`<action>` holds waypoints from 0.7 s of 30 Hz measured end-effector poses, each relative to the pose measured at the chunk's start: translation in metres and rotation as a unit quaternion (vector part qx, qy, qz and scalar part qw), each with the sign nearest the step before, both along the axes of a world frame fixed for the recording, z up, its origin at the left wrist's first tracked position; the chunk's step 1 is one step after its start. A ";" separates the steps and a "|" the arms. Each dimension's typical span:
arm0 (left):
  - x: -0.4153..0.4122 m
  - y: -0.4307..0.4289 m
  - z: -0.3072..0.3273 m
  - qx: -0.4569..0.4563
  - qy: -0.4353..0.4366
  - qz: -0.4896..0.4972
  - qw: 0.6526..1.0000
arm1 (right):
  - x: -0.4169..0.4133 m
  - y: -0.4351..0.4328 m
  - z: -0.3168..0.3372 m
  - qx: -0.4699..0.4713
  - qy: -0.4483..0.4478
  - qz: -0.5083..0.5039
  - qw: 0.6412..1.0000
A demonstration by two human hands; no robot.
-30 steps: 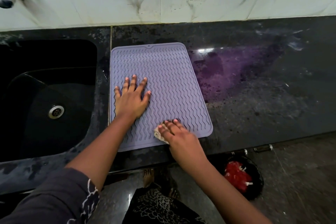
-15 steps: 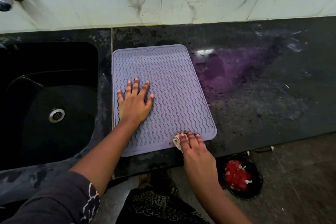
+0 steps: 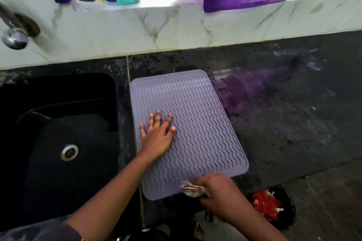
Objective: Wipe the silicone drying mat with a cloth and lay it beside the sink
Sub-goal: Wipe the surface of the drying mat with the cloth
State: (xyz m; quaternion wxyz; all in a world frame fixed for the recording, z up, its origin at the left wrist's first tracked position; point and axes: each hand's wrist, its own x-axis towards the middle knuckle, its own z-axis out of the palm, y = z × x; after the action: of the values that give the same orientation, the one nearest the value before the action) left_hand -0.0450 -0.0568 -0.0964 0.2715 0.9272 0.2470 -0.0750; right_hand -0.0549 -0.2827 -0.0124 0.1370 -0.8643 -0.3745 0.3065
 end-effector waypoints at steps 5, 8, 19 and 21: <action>0.010 0.045 0.026 -0.045 -0.131 0.079 0.987 | 0.054 0.080 0.019 0.121 -0.069 -0.172 0.975; 0.031 0.081 0.036 0.033 -0.169 0.098 0.980 | 0.109 0.147 0.017 0.165 -0.143 -0.191 0.957; 0.063 0.124 -0.006 0.146 -0.076 0.038 0.986 | 0.190 0.253 -0.074 0.018 -0.158 -0.025 0.987; 0.064 0.124 -0.008 0.144 -0.077 0.042 0.986 | 0.186 0.249 -0.076 0.045 -0.207 -0.018 0.977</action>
State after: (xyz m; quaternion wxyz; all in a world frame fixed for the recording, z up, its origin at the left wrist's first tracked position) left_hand 0.0187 0.0672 -0.1046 0.1566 0.9484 0.2720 0.0441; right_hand 0.1313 -0.0335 -0.0889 0.1005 -0.9086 -0.3926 0.1010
